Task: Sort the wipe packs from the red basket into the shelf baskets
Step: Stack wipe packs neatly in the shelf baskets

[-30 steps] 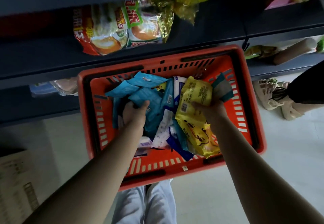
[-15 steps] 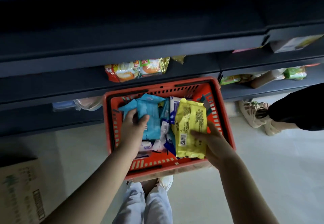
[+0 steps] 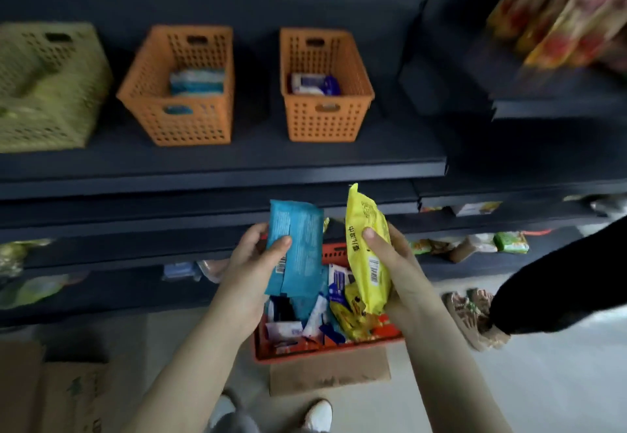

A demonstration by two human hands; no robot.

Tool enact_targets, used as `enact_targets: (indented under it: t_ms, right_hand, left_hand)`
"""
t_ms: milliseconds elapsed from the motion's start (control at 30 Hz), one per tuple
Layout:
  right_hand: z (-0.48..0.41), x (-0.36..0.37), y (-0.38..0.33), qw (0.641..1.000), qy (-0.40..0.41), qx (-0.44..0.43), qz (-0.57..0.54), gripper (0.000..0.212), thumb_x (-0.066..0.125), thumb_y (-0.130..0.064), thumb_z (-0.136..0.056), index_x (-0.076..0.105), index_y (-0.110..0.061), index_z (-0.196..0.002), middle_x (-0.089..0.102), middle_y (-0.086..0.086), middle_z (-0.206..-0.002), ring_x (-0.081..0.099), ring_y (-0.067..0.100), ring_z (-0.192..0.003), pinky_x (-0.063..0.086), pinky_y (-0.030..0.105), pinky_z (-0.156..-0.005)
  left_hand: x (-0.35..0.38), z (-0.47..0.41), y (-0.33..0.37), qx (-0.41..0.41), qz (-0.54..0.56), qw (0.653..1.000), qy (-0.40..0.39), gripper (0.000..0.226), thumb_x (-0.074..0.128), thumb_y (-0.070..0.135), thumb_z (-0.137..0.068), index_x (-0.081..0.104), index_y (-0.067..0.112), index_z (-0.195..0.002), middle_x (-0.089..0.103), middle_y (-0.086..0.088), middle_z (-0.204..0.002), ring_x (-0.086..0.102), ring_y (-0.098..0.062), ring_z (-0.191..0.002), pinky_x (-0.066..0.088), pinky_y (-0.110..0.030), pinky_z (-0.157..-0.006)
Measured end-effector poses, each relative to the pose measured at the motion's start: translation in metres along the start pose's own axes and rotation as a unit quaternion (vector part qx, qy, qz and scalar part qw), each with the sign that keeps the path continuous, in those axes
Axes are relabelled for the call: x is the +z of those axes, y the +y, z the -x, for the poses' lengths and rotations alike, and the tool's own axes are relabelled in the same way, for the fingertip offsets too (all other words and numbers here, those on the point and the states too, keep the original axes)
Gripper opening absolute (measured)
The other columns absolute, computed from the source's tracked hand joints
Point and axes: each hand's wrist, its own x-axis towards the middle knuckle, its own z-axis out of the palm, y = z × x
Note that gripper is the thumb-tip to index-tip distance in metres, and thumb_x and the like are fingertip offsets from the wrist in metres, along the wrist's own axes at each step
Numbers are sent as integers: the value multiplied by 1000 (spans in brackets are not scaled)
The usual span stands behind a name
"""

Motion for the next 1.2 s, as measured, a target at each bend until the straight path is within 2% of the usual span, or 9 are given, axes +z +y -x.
enact_targets:
  t_ms: [167, 233, 400, 500, 633, 767, 833, 1033, 1200]
  right_hand:
    - [10, 51, -21, 992, -85, 33, -90, 67, 89, -48, -53, 67, -17, -108, 67, 1, -77, 64, 12, -62, 47, 22, -43]
    - [9, 73, -25, 990, -102, 34, -92, 72, 91, -55, -46, 71, -16, -104, 62, 3, -82, 56, 14, -68, 46, 23, -50]
    - [4, 129, -21, 988, -148, 18, -46, 66, 66, -61, -68, 65, -29, -125, 71, 1, -117, 62, 20, -106, 47, 35, -86]
    - [6, 169, -13, 985, -171, 15, 0, 70, 56, -68, -68, 57, -34, -129, 70, 2, -121, 61, 22, -114, 48, 40, -81]
    - [4, 226, 5, 989, -149, -3, 16, 69, 63, -61, -68, 62, -24, -126, 71, 8, -118, 70, 25, -98, 57, 39, -72]
    - [-3, 277, 23, 984, -169, 2, -59, 63, 71, -55, -71, 71, -12, -116, 68, 17, -117, 67, 36, -106, 55, 51, -85]
    - [-6, 296, 26, 982, -177, 11, -59, 56, 71, -53, -67, 76, -12, -105, 70, 16, -113, 70, 35, -97, 57, 51, -79]
    - [-23, 341, 20, 982, -174, -7, 72, 42, 59, -45, -89, 69, -13, -114, 72, 17, -112, 71, 34, -98, 60, 44, -68]
    - [-54, 385, 5, 928, -222, -133, 268, 34, 61, -49, -85, 73, -19, -98, 75, 12, -99, 73, 32, -87, 60, 40, -67]
  left_hand:
    - [-22, 11, 62, 49, 16, 998, 23, 21, 65, 17, -91, 65, 31, -106, 74, 5, -97, 73, -17, -85, 55, -30, -54]
    - [-36, 11, 82, 70, 19, 997, 24, 21, 65, 19, -91, 65, 32, -108, 74, 5, -103, 72, -18, -92, 57, -33, -61]
    - [-91, 5, 117, 94, 31, 995, 30, 25, 66, 19, -90, 66, 34, -110, 72, 3, -109, 72, -18, -97, 58, -34, -65]
    - [-131, -3, 134, 91, 25, 995, 28, 24, 65, 18, -90, 67, 35, -106, 73, 2, -106, 73, -18, -92, 56, -30, -58]
    - [-185, -20, 165, 77, 5, 997, 14, 23, 68, 23, -89, 65, 39, -106, 71, 1, -108, 72, -17, -92, 56, -30, -59]
    - [-234, -40, 193, 67, -9, 997, 31, 20, 65, 28, -92, 62, 38, -108, 72, 2, -107, 71, -18, -94, 55, -35, -64]
    - [-254, -48, 207, 61, 3, 997, 49, 16, 64, 28, -92, 63, 35, -107, 72, 4, -105, 70, -16, -93, 54, -34, -66]
    - [-293, -68, 244, 59, -17, 998, 22, 23, 57, 40, -95, 60, 43, -117, 72, 13, -107, 71, -11, -96, 57, -33, -68]
    - [-300, -91, 261, 59, -65, 996, 24, 39, 51, 63, -89, 53, 45, -124, 66, 9, -120, 66, -14, -106, 56, -42, -85]
